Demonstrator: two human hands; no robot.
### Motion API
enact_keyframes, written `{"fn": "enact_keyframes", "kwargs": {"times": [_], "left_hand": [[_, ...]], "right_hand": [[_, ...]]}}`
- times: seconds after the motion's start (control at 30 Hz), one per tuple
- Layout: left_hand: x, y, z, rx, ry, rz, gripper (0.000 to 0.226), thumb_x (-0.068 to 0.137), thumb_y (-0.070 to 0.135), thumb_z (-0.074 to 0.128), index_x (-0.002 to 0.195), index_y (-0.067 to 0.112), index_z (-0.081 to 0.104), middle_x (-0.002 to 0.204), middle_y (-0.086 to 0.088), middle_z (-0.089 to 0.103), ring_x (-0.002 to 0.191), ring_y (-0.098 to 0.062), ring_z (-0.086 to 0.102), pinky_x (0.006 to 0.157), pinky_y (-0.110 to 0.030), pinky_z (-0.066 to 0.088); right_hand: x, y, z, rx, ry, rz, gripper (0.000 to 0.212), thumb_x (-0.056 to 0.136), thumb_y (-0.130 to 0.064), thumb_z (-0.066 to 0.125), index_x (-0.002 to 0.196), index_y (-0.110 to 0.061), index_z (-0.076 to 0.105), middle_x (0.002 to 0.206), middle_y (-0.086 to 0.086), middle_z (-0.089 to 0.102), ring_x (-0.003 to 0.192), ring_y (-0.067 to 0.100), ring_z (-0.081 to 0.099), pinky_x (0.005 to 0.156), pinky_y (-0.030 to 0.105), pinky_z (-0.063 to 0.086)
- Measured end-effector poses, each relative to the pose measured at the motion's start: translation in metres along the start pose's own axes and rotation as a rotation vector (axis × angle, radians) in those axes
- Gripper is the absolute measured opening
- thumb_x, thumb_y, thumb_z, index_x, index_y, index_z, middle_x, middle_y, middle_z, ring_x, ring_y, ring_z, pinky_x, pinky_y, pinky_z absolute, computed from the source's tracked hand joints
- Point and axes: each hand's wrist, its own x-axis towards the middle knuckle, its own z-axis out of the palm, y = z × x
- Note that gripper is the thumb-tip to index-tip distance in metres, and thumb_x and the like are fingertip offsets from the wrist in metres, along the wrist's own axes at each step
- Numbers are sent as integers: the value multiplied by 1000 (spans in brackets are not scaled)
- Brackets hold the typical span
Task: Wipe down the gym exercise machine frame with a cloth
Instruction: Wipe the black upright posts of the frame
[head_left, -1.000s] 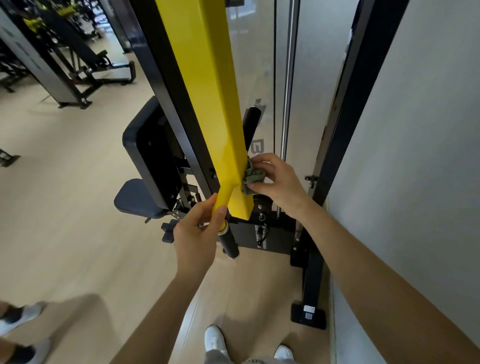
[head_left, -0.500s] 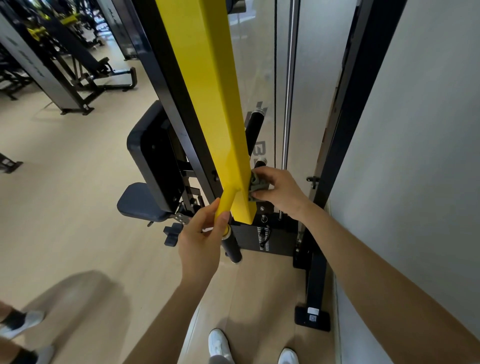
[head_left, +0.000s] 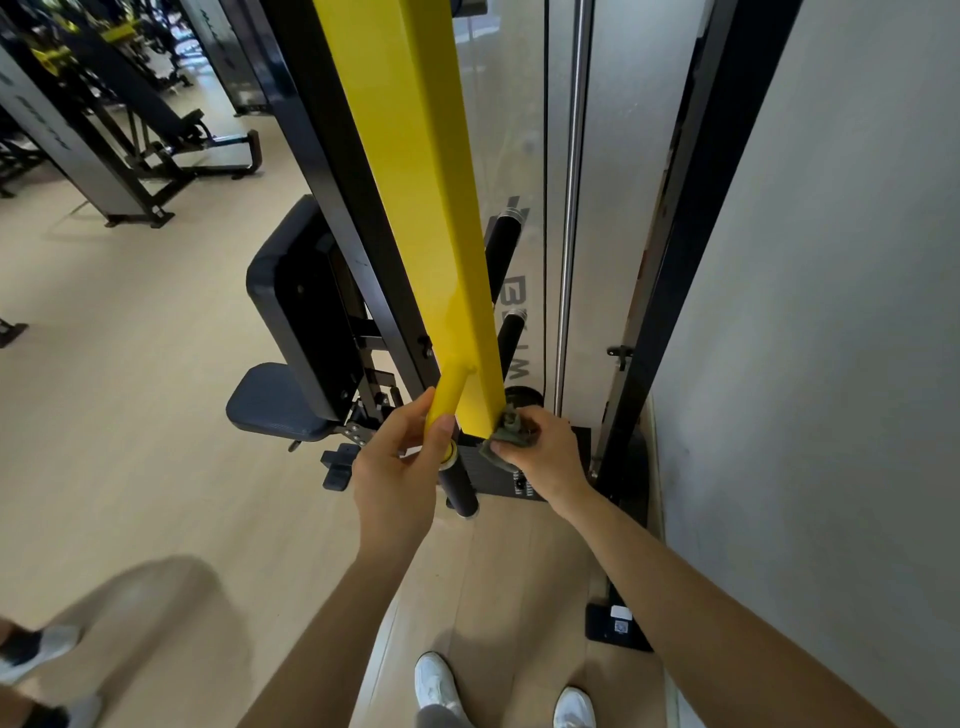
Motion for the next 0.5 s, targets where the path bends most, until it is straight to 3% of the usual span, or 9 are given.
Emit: {"fn": "enact_keyframes", "kwargs": {"times": [0.2,0.37,0.5], "left_hand": [[-1,3,1,-12,-4,11,49,89,45,57,128,17,69,95,23,70,90,4,64,72,-6,47],[1,0,-1,4,6,12,49,89,46,58,128,19,69,95,21,71,90,5,64,73,-5,48],[2,-1,-2,18,1,10,52,88,48,57,129,19,68,99,18,70,92,8,63,73,-3,47]], "right_hand": [[-1,-35,8,165,205,-35,44,73,-27,89,108,-15,64,98,-8,66,91,10,64,81,19,56],[-10,-52,-2,270,102,-158,39,83,-16,81,118,-25,66,108,-13,67,101,0,64,88,15,53],[-11,-33,-2,139,126,-199,42,82,-15,81,122,-13,69,113,-1,70,101,4,66,90,17,54]]}}
